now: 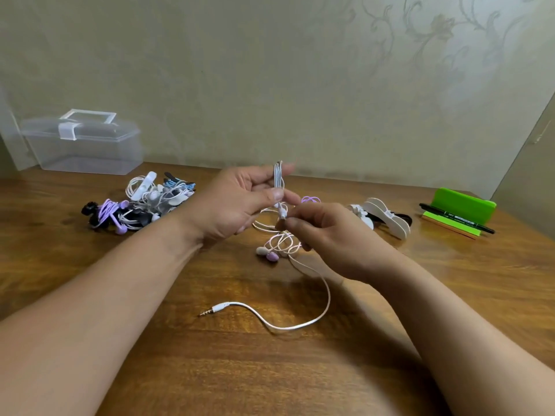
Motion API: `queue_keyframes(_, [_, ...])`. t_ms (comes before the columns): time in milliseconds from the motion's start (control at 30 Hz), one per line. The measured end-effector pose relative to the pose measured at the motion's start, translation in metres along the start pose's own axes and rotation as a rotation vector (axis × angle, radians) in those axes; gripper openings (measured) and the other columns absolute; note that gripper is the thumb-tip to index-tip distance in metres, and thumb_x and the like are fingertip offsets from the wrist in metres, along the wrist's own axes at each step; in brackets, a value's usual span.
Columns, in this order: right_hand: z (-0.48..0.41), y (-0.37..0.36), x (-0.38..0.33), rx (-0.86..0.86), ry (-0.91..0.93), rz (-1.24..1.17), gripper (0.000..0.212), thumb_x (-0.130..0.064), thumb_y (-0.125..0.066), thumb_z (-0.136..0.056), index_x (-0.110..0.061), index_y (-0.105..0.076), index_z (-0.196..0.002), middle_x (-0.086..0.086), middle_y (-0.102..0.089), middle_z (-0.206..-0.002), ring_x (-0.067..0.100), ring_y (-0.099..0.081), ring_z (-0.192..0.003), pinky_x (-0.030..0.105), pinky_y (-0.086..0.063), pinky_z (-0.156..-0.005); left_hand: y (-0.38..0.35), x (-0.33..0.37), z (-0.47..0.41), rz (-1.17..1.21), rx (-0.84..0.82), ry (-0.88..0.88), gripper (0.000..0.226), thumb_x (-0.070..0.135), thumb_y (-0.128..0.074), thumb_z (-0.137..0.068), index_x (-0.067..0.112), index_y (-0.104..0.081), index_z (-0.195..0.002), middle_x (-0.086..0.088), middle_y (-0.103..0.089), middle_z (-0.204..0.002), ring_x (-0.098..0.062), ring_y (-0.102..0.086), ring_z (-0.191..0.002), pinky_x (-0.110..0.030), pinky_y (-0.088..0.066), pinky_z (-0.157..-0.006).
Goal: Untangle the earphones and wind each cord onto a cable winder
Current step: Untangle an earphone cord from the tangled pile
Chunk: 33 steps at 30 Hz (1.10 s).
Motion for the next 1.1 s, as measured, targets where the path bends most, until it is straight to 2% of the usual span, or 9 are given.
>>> queue_keyframes(167, [0.001,0.019,0.001,0.121,-0.035,0.134,0.017,-0.034,-0.064,-0.102,-0.027,-0.077,-0.094,-0.004,-0.067,-0.072,0.014,-0.057,-0.065,0.034,-0.044,-0.061,0.004,-0.010,-0.001,-0.195,-0.035,0.056,0.040,0.009,-0.058,-0.103,0.013,-0.059,-0.142,0.000,-0.076,-0.119,-0.001,-0.035,-0.037,-0.014,-0.028,-0.040])
queue_keyframes(233, [0.003,0.021,-0.002,0.134,0.000,0.135,0.017,-0.033,-0.065,-0.102,-0.030,-0.074,-0.089,-0.007,-0.063,-0.067,0.008,-0.051,-0.059,0.025,-0.038,-0.055,0.001,-0.008,0.001,-0.180,0.000,0.054,0.045,0.006,-0.058,-0.102,0.012,-0.055,-0.146,-0.006,-0.075,-0.119,0.017,-0.040,-0.048,0.002,-0.034,-0.055])
queue_keyframes(333, [0.004,0.019,-0.011,0.133,0.071,0.138,0.014,-0.034,-0.067,-0.102,-0.028,-0.073,-0.092,-0.008,-0.063,-0.069,0.007,-0.054,-0.061,0.019,-0.038,-0.054,-0.005,-0.005,0.002,-0.194,-0.008,0.026,0.046,0.003,-0.059,-0.101,0.015,-0.054,-0.145,0.010,-0.068,-0.108,0.017,-0.029,-0.075,-0.007,-0.015,-0.067])
queue_keyframes(467, [0.004,0.027,-0.011,0.221,0.086,0.103,0.011,-0.031,-0.073,-0.098,-0.025,-0.073,-0.088,-0.008,-0.068,-0.073,0.006,-0.059,-0.064,0.019,-0.041,-0.055,-0.005,-0.011,0.004,-0.370,-0.100,0.013,0.039,0.013,-0.062,-0.102,0.024,-0.064,-0.140,0.009,-0.077,-0.112,-0.003,-0.069,-0.113,-0.024,-0.055,-0.097])
queue_keyframes(633, [0.004,0.036,-0.010,0.185,0.095,0.008,0.007,-0.027,-0.077,-0.095,-0.021,-0.075,-0.092,-0.005,-0.075,-0.081,0.006,-0.067,-0.071,0.023,-0.051,-0.064,-0.022,-0.011,0.010,-0.454,-0.330,0.029,0.019,0.016,-0.061,-0.104,0.016,-0.077,-0.113,0.004,-0.079,-0.100,-0.003,-0.071,-0.087,-0.039,-0.062,-0.087])
queue_keyframes(733, [0.004,0.037,-0.004,0.104,0.064,-0.338,0.014,-0.022,-0.072,-0.097,-0.008,-0.074,-0.094,0.002,-0.073,-0.077,0.008,-0.064,-0.063,0.020,-0.049,-0.057,-0.027,-0.002,0.015,-0.249,-0.414,0.056,0.020,0.018,-0.060,-0.103,0.010,-0.078,-0.104,0.000,-0.079,-0.092,-0.013,-0.060,-0.066,-0.024,-0.053,-0.068])
queue_keyframes(867, [-0.001,0.023,0.008,0.000,-0.041,-0.668,0.021,-0.035,-0.069,-0.089,-0.016,-0.075,-0.084,0.003,-0.046,-0.062,0.011,-0.033,-0.053,0.022,-0.029,-0.048,-0.028,0.007,0.018,0.007,-0.468,0.039,0.035,0.020,-0.055,-0.099,0.016,-0.067,-0.132,-0.003,-0.078,-0.108,-0.009,-0.031,-0.038,-0.014,-0.037,-0.044])
queue_keyframes(967, [-0.003,0.014,0.014,0.021,-0.081,-0.698,0.029,-0.041,-0.068,-0.088,-0.014,-0.076,-0.093,0.007,-0.039,-0.066,0.012,-0.028,-0.053,0.023,-0.026,-0.046,-0.027,0.004,0.013,0.152,-0.418,0.043,0.039,0.019,-0.054,-0.100,0.019,-0.063,-0.137,-0.011,-0.075,-0.119,-0.005,-0.031,-0.035,-0.024,-0.045,-0.053])
queue_keyframes(1100, [-0.006,0.008,0.022,0.076,-0.125,-0.398,0.036,-0.044,-0.060,-0.104,-0.011,-0.072,-0.098,-0.004,-0.050,-0.066,0.008,-0.040,-0.055,0.025,-0.035,-0.053,-0.007,-0.006,0.001,0.166,-0.156,0.030,0.038,0.015,-0.054,-0.102,0.017,-0.060,-0.140,-0.010,-0.076,-0.119,-0.002,-0.030,-0.034,-0.027,-0.013,-0.049])
Point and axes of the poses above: each hand's wrist, its own z-axis away from the middle knuckle, its own y-axis out of the back of the hand, x = y × z, the point moved 5 cm from there along -z, towards the middle knuckle
